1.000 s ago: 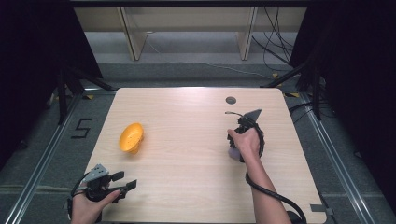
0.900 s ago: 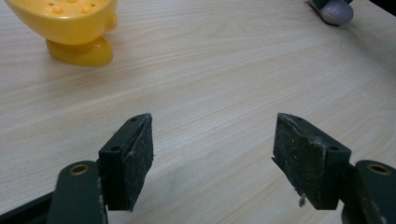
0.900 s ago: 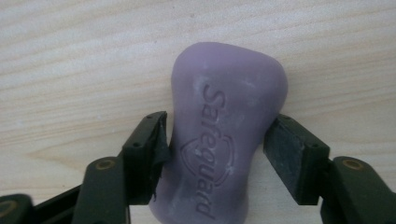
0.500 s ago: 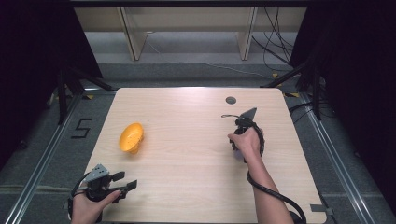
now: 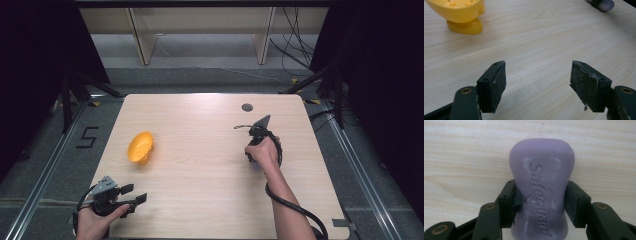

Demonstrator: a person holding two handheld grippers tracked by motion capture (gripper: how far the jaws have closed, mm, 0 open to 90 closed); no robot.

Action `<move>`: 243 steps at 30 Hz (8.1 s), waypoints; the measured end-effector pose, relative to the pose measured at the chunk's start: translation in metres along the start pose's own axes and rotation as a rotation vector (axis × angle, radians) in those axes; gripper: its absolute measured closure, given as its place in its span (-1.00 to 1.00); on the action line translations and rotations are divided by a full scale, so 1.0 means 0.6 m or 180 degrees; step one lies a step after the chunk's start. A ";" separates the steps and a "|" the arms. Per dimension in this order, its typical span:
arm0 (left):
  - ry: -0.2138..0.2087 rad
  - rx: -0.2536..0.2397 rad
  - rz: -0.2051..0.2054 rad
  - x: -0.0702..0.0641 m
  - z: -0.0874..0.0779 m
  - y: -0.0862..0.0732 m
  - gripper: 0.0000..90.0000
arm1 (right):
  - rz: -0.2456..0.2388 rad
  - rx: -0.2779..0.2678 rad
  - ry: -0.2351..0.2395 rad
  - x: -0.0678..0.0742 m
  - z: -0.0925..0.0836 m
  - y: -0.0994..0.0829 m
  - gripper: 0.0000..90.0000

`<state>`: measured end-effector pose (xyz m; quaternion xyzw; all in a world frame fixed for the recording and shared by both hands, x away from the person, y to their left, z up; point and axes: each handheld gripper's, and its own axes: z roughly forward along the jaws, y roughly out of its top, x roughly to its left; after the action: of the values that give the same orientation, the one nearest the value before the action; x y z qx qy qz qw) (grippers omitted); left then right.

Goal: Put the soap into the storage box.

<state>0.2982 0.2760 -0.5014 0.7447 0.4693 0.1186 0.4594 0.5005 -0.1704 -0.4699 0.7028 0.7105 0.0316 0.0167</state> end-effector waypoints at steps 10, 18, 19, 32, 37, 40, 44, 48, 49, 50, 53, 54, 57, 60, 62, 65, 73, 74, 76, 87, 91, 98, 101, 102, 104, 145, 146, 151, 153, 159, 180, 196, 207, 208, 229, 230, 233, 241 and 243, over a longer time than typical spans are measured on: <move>-0.0034 -0.0010 -0.0024 0.001 0.001 -0.001 -0.37 | -0.0584 -0.0070 0.0124 -0.009 0.002 -0.007 0.11; -0.0031 -0.0012 -0.0027 0.001 0.002 -0.001 -0.37 | -0.1213 -0.0125 0.0316 -0.015 -0.002 -0.020 0.11; -0.0031 -0.0014 -0.0032 0.001 0.002 -0.001 -0.37 | -0.1314 -0.0176 0.0298 -0.014 -0.003 -0.024 0.11; -0.0053 -0.0028 -0.0009 -0.001 0.004 -0.001 -0.37 | -0.3845 -0.0628 0.0767 -0.008 -0.045 -0.090 0.11; -0.0060 -0.0023 -0.0004 -0.003 0.004 -0.001 -0.37 | -0.4189 -0.0429 0.0540 -0.011 -0.062 -0.119 0.11; -0.0065 -0.0036 -0.0020 -0.002 0.004 -0.001 -0.36 | -0.4377 -0.0453 0.0614 -0.013 -0.071 -0.132 0.11; -0.0103 -0.0032 0.0001 -0.002 0.004 0.000 -0.36 | -0.4533 -0.0414 0.0575 -0.013 -0.081 -0.147 0.11; -0.0111 -0.0049 0.0033 -0.005 0.004 0.002 -0.35 | -0.4569 -0.0369 0.0597 -0.002 -0.086 -0.167 0.11; -0.0111 -0.0046 0.0031 -0.008 0.004 0.003 -0.35 | -0.4715 -0.0422 0.0666 0.006 -0.085 -0.170 0.11; -0.0111 -0.0046 0.0031 -0.008 0.004 0.003 -0.35 | -0.4715 -0.0422 0.0666 0.006 -0.085 -0.170 0.11; -0.0159 -0.0043 0.0086 -0.010 0.005 0.004 -0.35 | -0.4914 -0.0441 0.0718 0.028 -0.083 -0.179 0.11; -0.0149 -0.0057 0.0074 -0.012 0.006 0.004 -0.35 | -0.4914 -0.0441 0.0718 0.028 -0.083 -0.179 0.11; -0.0178 -0.0048 0.0076 -0.013 0.007 0.004 -0.35 | -0.4935 -0.0452 0.0694 0.041 -0.086 -0.188 0.11; -0.0209 -0.0040 0.0077 -0.017 0.009 0.006 -0.35 | -0.5096 -0.0526 0.0696 0.053 -0.090 -0.191 0.11; -0.0296 -0.0032 0.0081 -0.022 0.012 0.010 -0.35 | -0.5114 -0.0567 0.0658 0.062 -0.094 -0.199 0.11; -0.0348 -0.0072 0.0075 -0.029 0.015 0.014 -0.35 | -0.5214 -0.0655 0.0630 0.069 -0.095 -0.202 0.11; -0.0525 -0.0030 0.0176 -0.055 0.026 0.031 -0.35 | -0.5242 -0.0960 0.0263 0.084 -0.092 -0.239 0.11; -0.0536 -0.0026 0.0185 -0.055 0.027 0.031 -0.35 | -0.5135 -0.0981 0.0204 0.082 -0.091 -0.248 0.11; -0.0558 -0.0033 0.0158 -0.057 0.028 0.031 -0.35 | -0.5037 -0.1071 0.0197 0.079 -0.089 -0.257 0.11; -0.0644 -0.0109 0.0190 -0.075 0.030 0.062 -0.33 | -0.4731 -0.2000 -0.0570 0.080 -0.092 -0.288 0.11; -0.0716 -0.0159 0.0239 -0.080 0.035 0.077 -0.33 | -0.4767 -0.2228 -0.0690 0.089 -0.089 -0.299 0.11; -0.0763 -0.0194 0.0301 -0.090 0.038 0.099 -0.32 | -0.4832 -0.2496 -0.0928 0.108 -0.077 -0.320 0.11; -0.0800 -0.0216 0.0312 -0.097 0.039 0.106 -0.31 | -0.4793 -0.2659 -0.1093 0.114 -0.075 -0.331 0.11; -0.0806 -0.0232 0.0322 -0.099 0.039 0.109 -0.31 | -0.4803 -0.2669 -0.1111 0.116 -0.074 -0.332 0.11; -0.0802 -0.0229 0.0341 -0.106 0.039 0.114 -0.31 | -0.4767 -0.2745 -0.1199 0.117 -0.075 -0.336 0.11; -0.1548 0.0076 0.0433 -0.240 0.168 0.179 0.05 | -0.4857 -0.2924 -0.1463 0.129 -0.078 -0.344 0.11; -0.1573 0.0090 0.0439 -0.239 0.170 0.179 0.08 | -0.4835 -0.2965 -0.1438 0.130 -0.077 -0.345 0.11; -0.1560 0.0117 0.0441 -0.241 0.175 0.177 0.14 | -0.4793 -0.2951 -0.1448 0.131 -0.078 -0.349 0.11; -0.1555 0.0137 0.0426 -0.242 0.177 0.176 0.16 | -0.4726 -0.2934 -0.1435 0.132 -0.078 -0.351 0.11; -0.1596 0.0159 0.0416 -0.243 0.182 0.174 0.22 | -0.4858 -0.3040 -0.1457 0.133 -0.080 -0.348 0.11; -0.1503 0.0054 0.0507 -0.242 0.171 0.178 0.31 | -0.4735 -0.3052 -0.1397 0.131 -0.084 -0.345 -0.21; -0.1226 -0.0041 0.0621 -0.235 0.155 0.185 0.31 | -0.4926 -0.3217 -0.1596 0.125 -0.097 -0.347 -0.26; -0.1110 -0.0100 0.0609 -0.224 0.147 0.188 0.31 | -0.4778 -0.3249 -0.1545 0.114 -0.098 -0.350 -0.26; -0.1119 -0.0094 0.0623 -0.223 0.147 0.188 0.31 | -0.4827 -0.3238 -0.1571 0.113 -0.100 -0.348 -0.26; -0.0769 -0.0208 0.0590 -0.206 0.120 0.188 0.31 | -0.4056 -0.3132 -0.1237 0.064 -0.097 -0.354 -0.24; -0.0737 -0.0202 0.0606 -0.205 0.119 0.188 0.31 | -0.4050 -0.3129 -0.1230 0.062 -0.096 -0.354 -0.24; -0.0666 -0.0219 0.0648 -0.201 0.116 0.186 0.31 | -0.3975 -0.3124 -0.1187 0.057 -0.095 -0.353 -0.24; -0.0421 -0.0337 0.0576 -0.185 0.104 0.192 0.31 | -0.3873 -0.3092 -0.1157 0.041 -0.096 -0.354 -0.25; -0.0330 -0.0350 0.0555 -0.182 0.099 0.193 0.31 | -0.3886 -0.3106 -0.1168 0.037 -0.096 -0.354 -0.25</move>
<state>0.3447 0.1375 -0.4140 0.7615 0.3711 0.1450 0.5112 0.2847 -0.1514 -0.4267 0.0976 0.8615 0.2078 0.4529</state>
